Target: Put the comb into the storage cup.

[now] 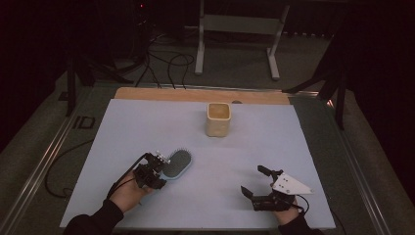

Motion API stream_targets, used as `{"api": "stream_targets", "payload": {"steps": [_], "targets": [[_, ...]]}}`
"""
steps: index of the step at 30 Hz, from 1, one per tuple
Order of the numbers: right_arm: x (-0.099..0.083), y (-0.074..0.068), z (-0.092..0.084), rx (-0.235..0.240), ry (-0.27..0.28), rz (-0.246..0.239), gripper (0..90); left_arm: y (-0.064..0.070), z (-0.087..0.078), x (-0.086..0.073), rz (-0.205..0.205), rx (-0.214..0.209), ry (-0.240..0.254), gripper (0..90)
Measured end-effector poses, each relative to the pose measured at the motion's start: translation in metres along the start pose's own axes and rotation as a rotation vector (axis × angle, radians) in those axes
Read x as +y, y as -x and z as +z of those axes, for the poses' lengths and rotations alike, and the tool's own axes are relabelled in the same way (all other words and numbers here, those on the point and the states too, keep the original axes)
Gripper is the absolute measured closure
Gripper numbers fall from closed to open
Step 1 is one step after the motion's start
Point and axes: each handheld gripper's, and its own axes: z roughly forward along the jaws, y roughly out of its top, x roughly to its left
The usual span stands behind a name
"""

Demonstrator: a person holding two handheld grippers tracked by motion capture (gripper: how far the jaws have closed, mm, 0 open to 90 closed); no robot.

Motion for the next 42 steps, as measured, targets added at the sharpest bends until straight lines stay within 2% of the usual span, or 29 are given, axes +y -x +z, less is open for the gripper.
{"api": "stream_targets", "payload": {"steps": [3,5,6,7,11,17,18,19,22,24,25,27,34,37,42], "targets": [[0.000,0.000,0.000,-0.003,-0.001,-0.002,8.7,-0.003,-0.005,0.000,-0.009,-0.024,0.025,70.2],[0.000,0.001,0.000,-0.002,0.002,-0.002,8.7,-0.004,-0.008,-0.001,-0.013,-0.017,0.045,70.2],[0.000,0.001,0.000,-0.004,0.004,-0.004,8.7,-0.005,-0.009,-0.001,-0.003,-0.018,0.044,70.2],[0.000,0.001,0.000,-0.003,0.007,-0.005,8.7,-0.004,-0.010,-0.002,-0.003,0.001,0.053,70.2],[0.000,0.001,0.000,-0.004,0.002,-0.001,8.7,-0.002,-0.014,-0.003,0.022,-0.006,0.071,70.3],[0.000,0.001,0.000,-0.002,0.004,-0.001,8.7,-0.003,-0.019,-0.004,0.019,-0.009,0.105,70.3],[0.000,0.001,0.000,-0.003,0.007,-0.003,8.7,-0.004,-0.020,-0.004,0.025,-0.022,0.108,70.3],[0.000,0.001,0.000,-0.002,0.008,-0.003,8.7,-0.004,-0.021,-0.004,0.021,-0.009,0.124,70.3],[0.000,0.001,0.000,-0.002,0.002,0.002,8.7,-0.005,-0.025,-0.004,0.019,-0.029,0.153,70.3],[0.000,0.001,0.000,-0.003,0.006,-0.004,8.7,-0.004,-0.028,-0.003,0.027,-0.027,0.162,70.3],[0.000,0.001,0.000,-0.001,0.005,-0.001,8.7,-0.005,-0.028,-0.002,0.026,-0.040,0.167,70.3],[0.000,0.001,0.000,-0.002,0.002,0.002,8.7,-0.004,-0.029,-0.001,0.036,-0.031,0.171,70.3],[0.000,0.001,0.000,-0.001,0.005,-0.001,8.7,-0.001,-0.033,0.001,0.048,-0.050,0.211,70.3],[0.000,0.001,0.000,-0.002,0.004,0.000,8.7,0.000,-0.034,0.002,0.060,-0.044,0.220,70.3],[0.000,0.001,0.000,-0.003,0.005,-0.003,8.7,0.000,-0.038,0.003,0.058,-0.050,0.253,70.3]]}}
